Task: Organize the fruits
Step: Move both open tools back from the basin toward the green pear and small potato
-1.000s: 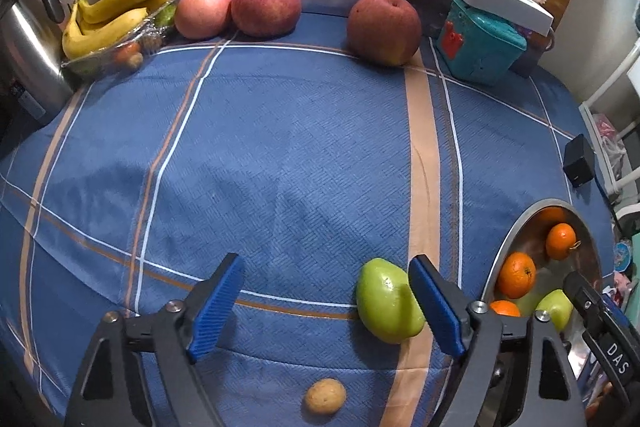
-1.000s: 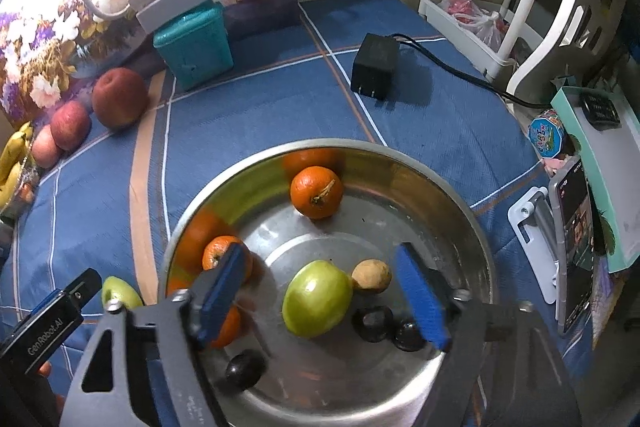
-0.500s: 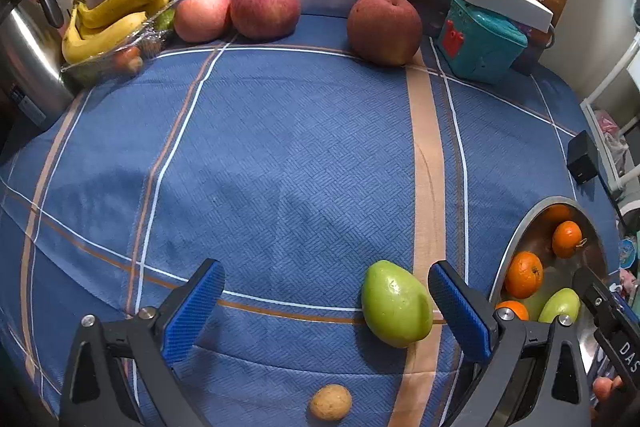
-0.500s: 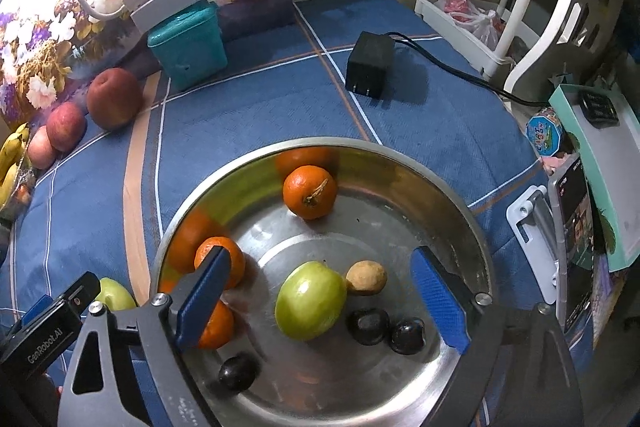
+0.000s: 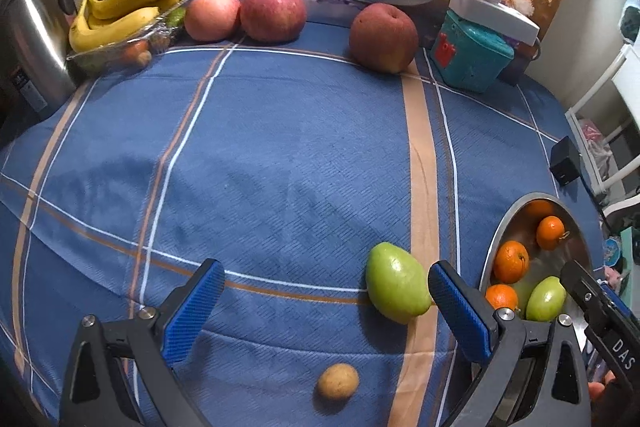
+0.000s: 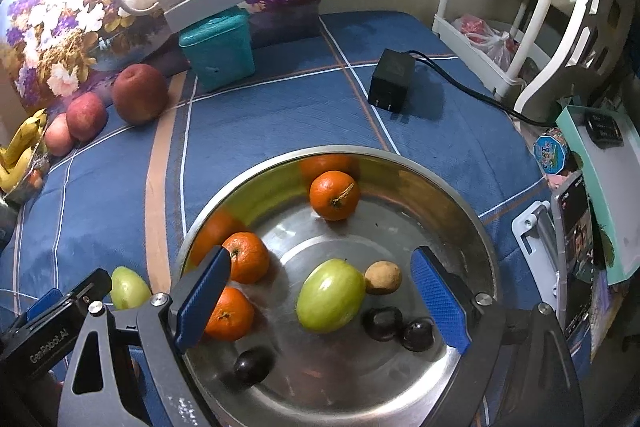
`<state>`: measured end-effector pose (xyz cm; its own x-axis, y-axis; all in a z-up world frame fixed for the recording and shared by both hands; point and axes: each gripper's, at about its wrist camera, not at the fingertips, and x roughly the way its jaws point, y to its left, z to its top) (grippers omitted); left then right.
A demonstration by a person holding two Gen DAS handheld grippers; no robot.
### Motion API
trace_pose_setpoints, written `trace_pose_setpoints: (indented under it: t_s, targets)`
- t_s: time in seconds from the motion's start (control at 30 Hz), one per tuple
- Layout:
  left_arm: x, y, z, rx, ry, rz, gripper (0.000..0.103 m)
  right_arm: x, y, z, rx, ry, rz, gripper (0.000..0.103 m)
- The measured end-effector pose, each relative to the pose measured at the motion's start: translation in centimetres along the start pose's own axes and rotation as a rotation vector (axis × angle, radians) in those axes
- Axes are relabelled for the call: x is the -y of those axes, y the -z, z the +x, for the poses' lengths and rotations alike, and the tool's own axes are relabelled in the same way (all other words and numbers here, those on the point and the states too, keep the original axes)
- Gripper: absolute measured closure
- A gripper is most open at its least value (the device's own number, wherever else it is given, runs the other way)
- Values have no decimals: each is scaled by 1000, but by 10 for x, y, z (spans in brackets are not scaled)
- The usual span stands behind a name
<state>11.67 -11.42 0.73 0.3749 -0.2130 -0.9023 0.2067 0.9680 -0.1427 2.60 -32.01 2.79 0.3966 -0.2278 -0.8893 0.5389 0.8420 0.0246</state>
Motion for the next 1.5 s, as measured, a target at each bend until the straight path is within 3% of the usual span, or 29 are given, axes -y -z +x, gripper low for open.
trace_pose_setpoints:
  t_s: [0.67, 1.07, 1.23, 1.5]
  targets:
    - [-60, 10, -33, 20, 20, -106, 0, -42, 52, -18, -17, -30, -82, 11]
    - [-67, 23, -37, 12, 10, -111, 0, -67, 73, -25, -53, -38, -115, 11]
    - [-68, 25, -33, -10, -7, -93, 0, -67, 76, -21, -92, -42, -73, 11]
    - [-68, 26, -25, -38, -21, -89, 0, -72, 75, -19, -101, -11, -110, 11]
